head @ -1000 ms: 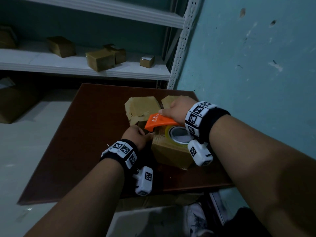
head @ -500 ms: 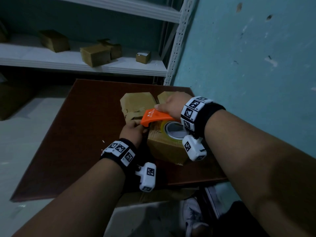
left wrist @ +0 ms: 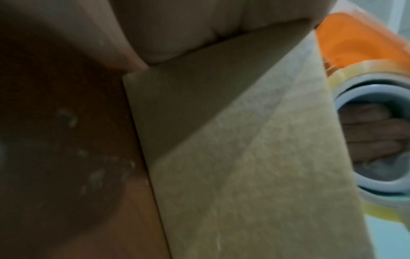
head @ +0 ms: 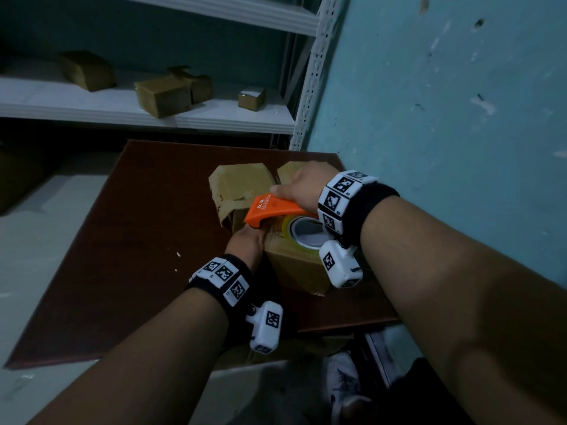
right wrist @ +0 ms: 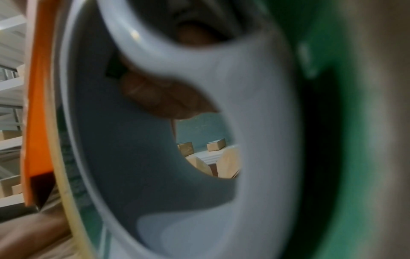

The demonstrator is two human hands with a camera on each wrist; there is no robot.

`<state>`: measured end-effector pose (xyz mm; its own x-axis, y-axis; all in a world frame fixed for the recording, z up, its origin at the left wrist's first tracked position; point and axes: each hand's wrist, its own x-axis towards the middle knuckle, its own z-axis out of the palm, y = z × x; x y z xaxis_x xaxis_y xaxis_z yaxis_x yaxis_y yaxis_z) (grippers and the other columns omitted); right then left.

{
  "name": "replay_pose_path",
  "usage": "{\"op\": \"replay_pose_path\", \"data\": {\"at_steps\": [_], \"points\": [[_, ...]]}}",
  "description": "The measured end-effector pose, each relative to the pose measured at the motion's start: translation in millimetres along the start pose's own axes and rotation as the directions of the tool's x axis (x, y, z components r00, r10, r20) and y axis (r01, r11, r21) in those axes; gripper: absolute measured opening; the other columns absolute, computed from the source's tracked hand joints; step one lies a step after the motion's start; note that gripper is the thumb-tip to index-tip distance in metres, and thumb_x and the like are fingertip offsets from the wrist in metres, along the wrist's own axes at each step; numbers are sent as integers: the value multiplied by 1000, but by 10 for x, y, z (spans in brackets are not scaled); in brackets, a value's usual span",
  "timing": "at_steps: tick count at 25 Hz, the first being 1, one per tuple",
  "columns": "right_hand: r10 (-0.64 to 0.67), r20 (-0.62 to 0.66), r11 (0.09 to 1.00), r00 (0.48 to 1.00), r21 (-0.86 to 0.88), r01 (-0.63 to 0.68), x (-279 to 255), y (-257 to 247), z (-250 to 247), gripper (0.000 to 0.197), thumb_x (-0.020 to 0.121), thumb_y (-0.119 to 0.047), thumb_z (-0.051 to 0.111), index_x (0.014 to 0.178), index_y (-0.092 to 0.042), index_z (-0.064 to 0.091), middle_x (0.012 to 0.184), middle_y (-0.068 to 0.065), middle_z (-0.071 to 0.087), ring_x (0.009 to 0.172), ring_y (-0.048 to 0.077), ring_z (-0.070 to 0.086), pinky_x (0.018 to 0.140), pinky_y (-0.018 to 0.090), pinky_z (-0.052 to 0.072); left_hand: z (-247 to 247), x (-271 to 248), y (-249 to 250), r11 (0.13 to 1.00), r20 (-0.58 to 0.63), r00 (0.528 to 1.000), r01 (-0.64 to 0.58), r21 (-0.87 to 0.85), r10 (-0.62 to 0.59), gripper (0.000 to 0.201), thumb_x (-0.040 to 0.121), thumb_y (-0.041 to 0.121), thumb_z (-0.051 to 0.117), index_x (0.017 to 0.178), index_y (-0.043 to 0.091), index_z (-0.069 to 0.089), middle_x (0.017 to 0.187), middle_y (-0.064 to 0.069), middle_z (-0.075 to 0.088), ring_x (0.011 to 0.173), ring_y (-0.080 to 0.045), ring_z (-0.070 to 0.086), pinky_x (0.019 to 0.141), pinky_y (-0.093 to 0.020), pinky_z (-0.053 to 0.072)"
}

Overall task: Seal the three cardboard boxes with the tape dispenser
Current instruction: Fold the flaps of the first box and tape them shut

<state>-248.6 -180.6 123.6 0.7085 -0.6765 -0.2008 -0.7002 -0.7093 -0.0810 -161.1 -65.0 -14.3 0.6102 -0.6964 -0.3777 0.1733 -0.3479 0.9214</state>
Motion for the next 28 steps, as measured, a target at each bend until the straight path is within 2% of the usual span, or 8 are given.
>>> {"op": "replay_pose_path", "data": {"at_steps": [7,10,12,17,19,21,24,28], "points": [[35,-9,999,999,-12,-36,19,-21,-1,55,91,-78,53,78,-24,56,83,3,59,77,23,59,69,35,45,-114,-192,122,912,-16,979,-182,368,202,36,112,13,36,142,5,53,147,-10,58,144,-26,42,113,-23,16],[36,-5,999,999,14,-36,-13,-25,-5,55,94,-74,53,80,-22,58,84,4,60,78,23,59,67,35,44,-43,-42,35,1000,-31,999,-13,7,13,33,111,13,43,137,0,58,134,-19,63,131,-34,54,99,-27,32],[38,1,999,999,18,-38,-41,-30,-15,55,96,-73,52,87,-20,62,86,4,60,78,22,59,69,35,45,-5,75,-161,996,22,1000,-18,-91,20,29,111,16,46,134,5,61,117,-13,63,117,-32,61,81,-21,39],[44,9,999,999,9,-44,-81,-23,-48,57,95,-75,50,98,-20,64,90,4,61,81,23,60,76,36,50,-2,-19,-252,944,16,1000,26,-329,-22,15,106,20,55,107,9,66,97,-7,67,89,-25,65,68,-11,48],[37,14,999,999,4,-37,-87,-17,-57,57,95,-75,50,97,-20,65,91,5,63,83,25,62,83,39,54,-67,-37,-268,873,162,984,138,-468,-69,34,90,28,70,111,1,69,112,-22,71,106,-38,67,97,-36,56],[35,15,999,999,0,-35,-93,-21,-62,57,95,-75,50,96,-20,66,91,5,65,85,26,64,86,42,56,-117,8,-333,847,290,955,205,-491,-62,68,70,34,79,129,2,68,132,-26,65,118,-43,64,114,-59,43],[35,15,999,999,9,-35,-81,-8,-49,57,95,-76,50,93,-20,66,90,5,66,84,27,65,87,42,56,-161,-72,-196,869,394,919,190,-456,6,76,65,17,70,139,3,61,129,-20,66,118,-39,62,111,-52,43],[34,12,999,999,-37,-34,-43,-15,-43,56,93,-78,48,80,-24,58,87,4,62,85,28,64,88,44,56,-170,-123,-204,975,516,831,-130,-180,206,107,61,25,97,152,27,40,135,4,70,124,-18,67,107,-44,52]]}}
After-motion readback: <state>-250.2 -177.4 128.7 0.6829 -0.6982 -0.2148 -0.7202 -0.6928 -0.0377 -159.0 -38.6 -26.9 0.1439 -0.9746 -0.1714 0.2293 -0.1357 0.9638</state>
